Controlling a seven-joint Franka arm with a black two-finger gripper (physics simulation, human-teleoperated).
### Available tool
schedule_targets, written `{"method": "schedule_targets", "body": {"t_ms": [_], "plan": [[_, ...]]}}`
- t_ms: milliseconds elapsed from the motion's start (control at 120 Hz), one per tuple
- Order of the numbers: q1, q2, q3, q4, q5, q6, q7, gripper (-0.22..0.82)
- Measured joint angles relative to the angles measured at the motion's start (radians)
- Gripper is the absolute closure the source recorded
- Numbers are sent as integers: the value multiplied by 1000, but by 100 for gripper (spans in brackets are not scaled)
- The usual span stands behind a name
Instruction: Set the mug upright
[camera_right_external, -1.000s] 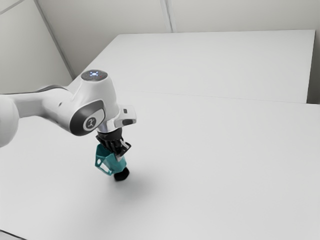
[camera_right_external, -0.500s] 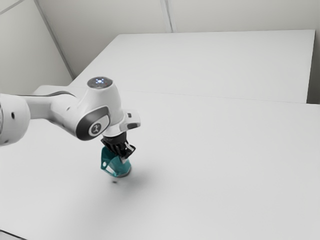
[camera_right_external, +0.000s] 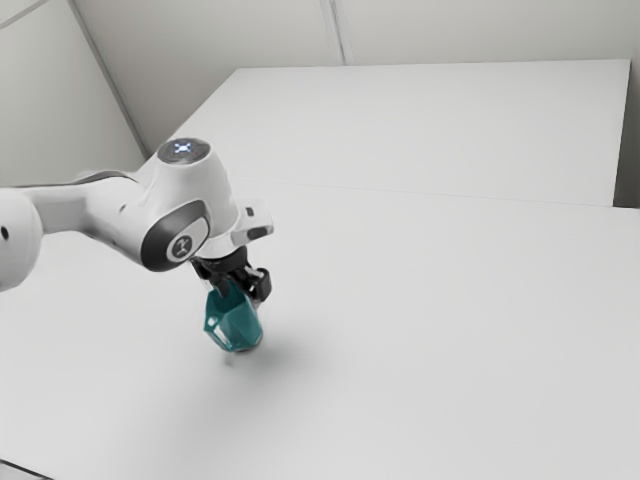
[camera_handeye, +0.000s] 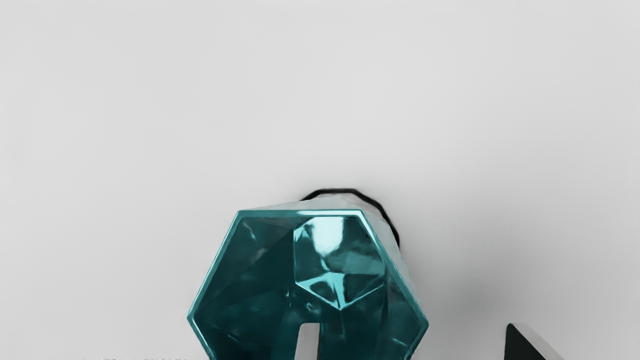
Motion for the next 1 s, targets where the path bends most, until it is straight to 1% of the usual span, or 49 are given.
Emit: {"method": "schedule_targets", "body": {"t_ms": [75,133,250,333,500,692,817,1000], "plan": [[5,-46,-1,10,-9,-23,-3,17],[6,-60,-3,40,-21,-59,-5,14],[5,-60,-5,159,-46,-181,-9,9],[4,-40,-5,246,-54,-274,-11,6],[-5,42,4,400,-61,-420,-15,4],[-13,110,52,533,-63,-533,-18,2],[-39,139,98,600,-70,-590,-20,2],[-21,149,108,694,-80,-666,-21,2]]}}
